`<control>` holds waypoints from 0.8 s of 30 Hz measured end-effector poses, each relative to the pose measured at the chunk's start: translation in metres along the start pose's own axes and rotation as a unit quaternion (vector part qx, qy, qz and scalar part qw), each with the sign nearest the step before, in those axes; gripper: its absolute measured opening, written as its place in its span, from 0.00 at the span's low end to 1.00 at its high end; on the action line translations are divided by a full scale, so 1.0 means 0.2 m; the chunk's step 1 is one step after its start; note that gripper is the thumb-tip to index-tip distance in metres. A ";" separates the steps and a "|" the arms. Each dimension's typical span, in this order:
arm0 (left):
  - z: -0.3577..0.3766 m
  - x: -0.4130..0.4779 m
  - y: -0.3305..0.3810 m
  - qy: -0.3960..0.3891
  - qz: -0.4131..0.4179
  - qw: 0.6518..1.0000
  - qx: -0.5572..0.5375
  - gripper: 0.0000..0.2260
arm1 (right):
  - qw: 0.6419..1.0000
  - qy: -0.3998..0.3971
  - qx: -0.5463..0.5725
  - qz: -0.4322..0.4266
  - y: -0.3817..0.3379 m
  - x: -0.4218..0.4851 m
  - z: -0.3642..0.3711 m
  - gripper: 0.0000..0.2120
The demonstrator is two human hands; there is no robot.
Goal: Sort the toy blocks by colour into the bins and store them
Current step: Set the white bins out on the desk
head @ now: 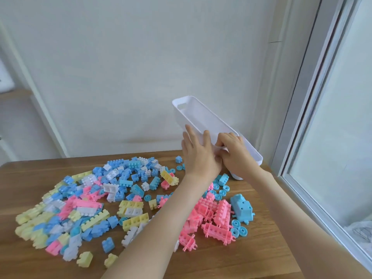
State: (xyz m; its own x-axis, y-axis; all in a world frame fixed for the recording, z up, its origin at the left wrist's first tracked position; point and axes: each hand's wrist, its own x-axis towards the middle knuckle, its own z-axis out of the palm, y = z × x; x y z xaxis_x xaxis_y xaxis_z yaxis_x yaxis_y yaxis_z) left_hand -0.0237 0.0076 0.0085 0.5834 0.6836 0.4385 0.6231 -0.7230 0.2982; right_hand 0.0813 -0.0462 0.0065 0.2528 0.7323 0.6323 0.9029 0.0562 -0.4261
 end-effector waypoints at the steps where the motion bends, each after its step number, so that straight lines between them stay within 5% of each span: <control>1: -0.04 -0.02 -0.06 0.012 -0.007 1.000 0.018 0.29 | 1.000 -0.013 0.020 -0.004 -0.04 0.02 0.02 0.14; 10: -0.21 -0.17 -0.42 0.031 -0.067 0.996 0.058 0.21 | 0.991 -0.097 0.044 -0.082 -0.36 0.08 0.32 0.17; 15: -0.27 -0.27 -0.59 0.106 -0.055 0.991 0.061 0.10 | 0.988 -0.114 0.079 -0.073 -0.57 0.10 0.49 0.16; 21: -0.30 -0.34 -0.78 0.049 -0.103 0.991 0.065 0.13 | 0.986 -0.130 0.088 -0.063 -0.75 0.07 0.61 0.16; 24: -0.32 -0.37 -0.78 0.041 -0.122 0.992 -0.015 0.21 | 0.986 -0.131 0.085 -0.052 -0.75 0.06 0.59 0.09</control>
State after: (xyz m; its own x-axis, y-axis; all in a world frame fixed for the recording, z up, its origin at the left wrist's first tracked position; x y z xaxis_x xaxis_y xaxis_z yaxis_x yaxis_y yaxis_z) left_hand -0.1975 0.0643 -0.0155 0.3718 0.8297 0.4163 0.7239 -0.5399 0.4295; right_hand -0.0929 0.0330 0.0020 0.0435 0.8651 0.4997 0.8423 0.2372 -0.4840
